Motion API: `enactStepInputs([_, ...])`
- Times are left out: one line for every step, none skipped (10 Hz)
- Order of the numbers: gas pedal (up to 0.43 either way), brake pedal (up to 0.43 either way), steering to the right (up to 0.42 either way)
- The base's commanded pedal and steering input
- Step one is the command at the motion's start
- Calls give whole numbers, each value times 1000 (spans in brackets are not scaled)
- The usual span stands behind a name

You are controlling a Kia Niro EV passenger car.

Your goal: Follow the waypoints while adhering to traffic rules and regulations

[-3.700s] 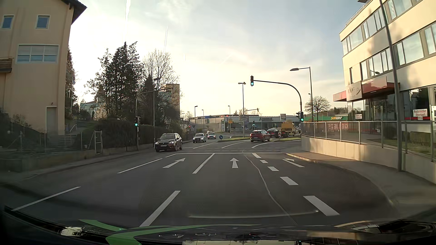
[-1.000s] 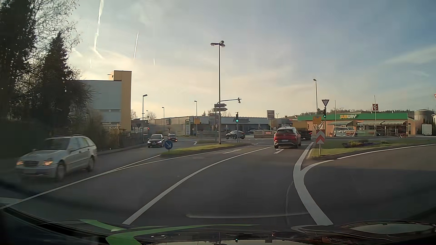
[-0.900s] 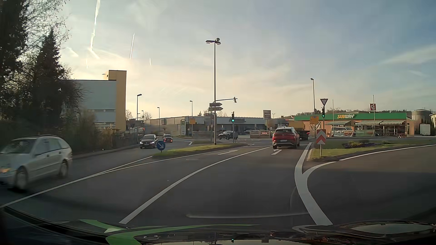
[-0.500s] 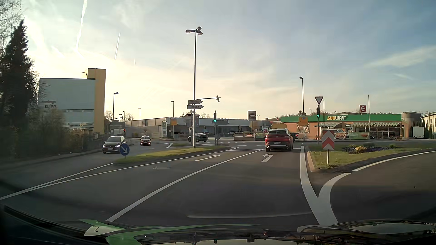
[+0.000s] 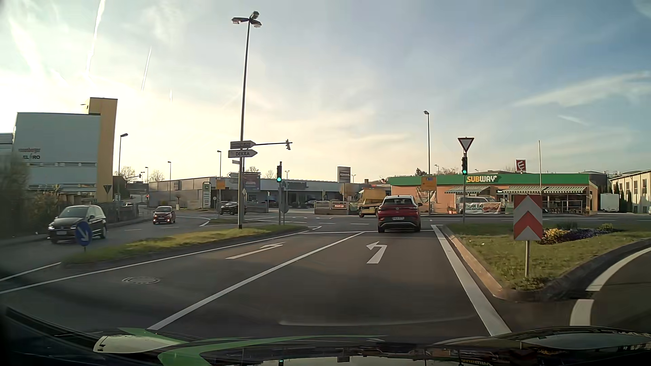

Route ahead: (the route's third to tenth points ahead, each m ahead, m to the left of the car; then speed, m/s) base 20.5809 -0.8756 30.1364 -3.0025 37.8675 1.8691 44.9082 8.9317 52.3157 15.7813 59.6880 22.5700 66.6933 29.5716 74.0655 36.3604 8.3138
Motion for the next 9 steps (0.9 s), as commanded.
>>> enactStepInputs([0,104,95])
enactStepInputs([0,73,95])
enactStepInputs([0,6,93])
enactStepInputs([0,0,88])
enactStepInputs([0,0,83])
enactStepInputs([0,0,77])
enactStepInputs([0,0,70])
enactStepInputs([0,0,63])
enactStepInputs([0,0,53])
